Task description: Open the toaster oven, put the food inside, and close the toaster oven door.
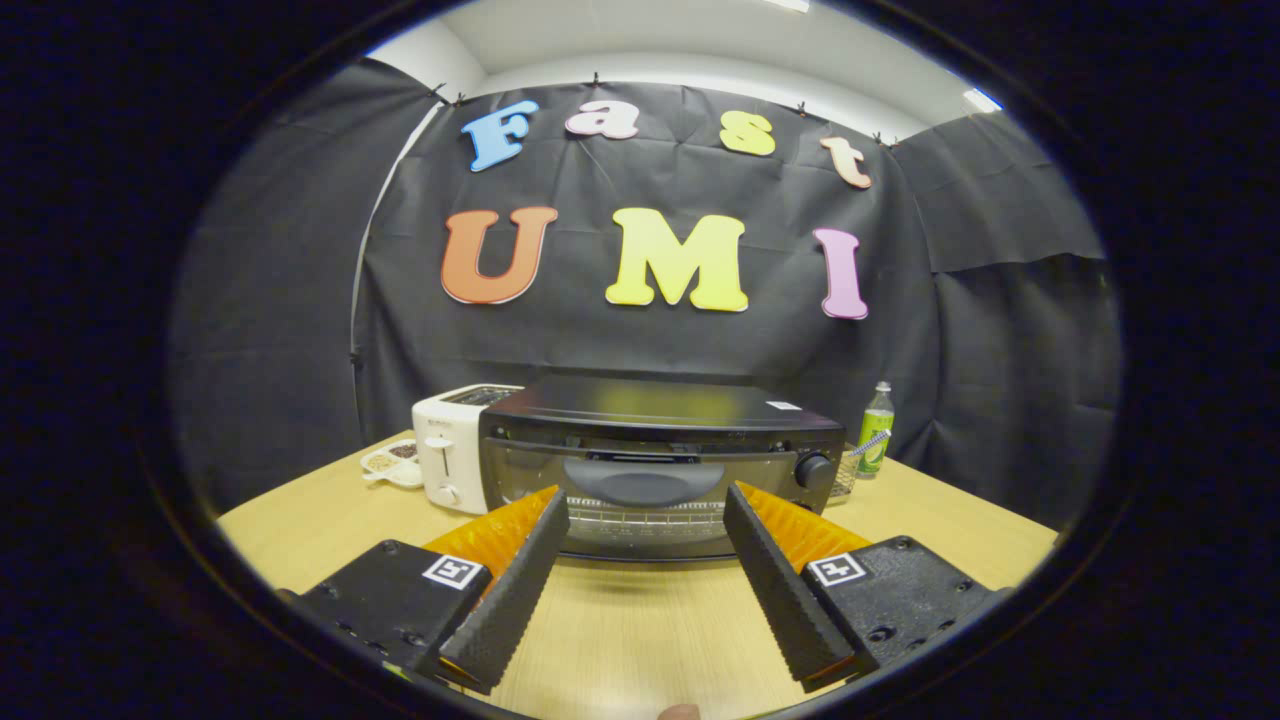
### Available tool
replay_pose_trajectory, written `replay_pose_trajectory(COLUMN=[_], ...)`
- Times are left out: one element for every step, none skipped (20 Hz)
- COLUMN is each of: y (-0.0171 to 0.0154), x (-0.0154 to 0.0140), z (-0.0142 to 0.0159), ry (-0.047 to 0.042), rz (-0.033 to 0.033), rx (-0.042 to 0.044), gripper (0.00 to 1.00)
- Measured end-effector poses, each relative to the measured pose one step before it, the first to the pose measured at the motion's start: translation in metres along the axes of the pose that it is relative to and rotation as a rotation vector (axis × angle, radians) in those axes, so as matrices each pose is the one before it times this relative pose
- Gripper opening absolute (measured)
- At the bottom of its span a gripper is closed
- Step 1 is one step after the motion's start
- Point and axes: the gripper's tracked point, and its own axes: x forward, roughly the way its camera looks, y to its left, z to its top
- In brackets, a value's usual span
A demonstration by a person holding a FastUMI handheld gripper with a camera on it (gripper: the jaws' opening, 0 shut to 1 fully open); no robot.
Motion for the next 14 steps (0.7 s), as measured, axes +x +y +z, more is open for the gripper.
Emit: replay_pose_trajectory(y=[-0.00365, -0.00326, -0.00632, -0.00156, -0.00205, -0.00490, -0.00211, 0.00106, -0.00353, -0.00268, -0.00649, -0.00833, -0.00938, -0.00434], x=[-0.00656, -0.00733, -0.00756, -0.00614, -0.00502, -0.00645, -0.00661, -0.00723, -0.00691, -0.00427, -0.00715, -0.00642, -0.00701, -0.00625], z=[0.00539, 0.00639, 0.00824, 0.00870, 0.00988, 0.00985, 0.00891, 0.00913, 0.00923, 0.00765, 0.01079, 0.01136, 0.01074, 0.01084], ry=[-0.00088, -0.00573, -0.00369, -0.01029, -0.01352, -0.00155, 0.00043, 0.00023, 0.00201, -0.00362, -0.00546, -0.01426, -0.01130, -0.01496], rz=[-0.00036, -0.00404, -0.00332, 0.00076, 0.00230, -0.00491, 0.00690, 0.01122, 0.00145, -0.00422, -0.01366, -0.03199, -0.02566, -0.01907], rx=[0.00016, -0.00002, -0.00252, -0.00277, -0.00595, -0.00394, 0.00709, 0.01208, 0.01813, 0.01661, 0.01499, 0.00714, -0.01123, -0.01246], gripper=[1.00, 1.00, 1.00, 1.00, 1.00, 1.00, 1.00, 1.00, 1.00, 1.00, 1.00, 1.00, 1.00, 1.00])
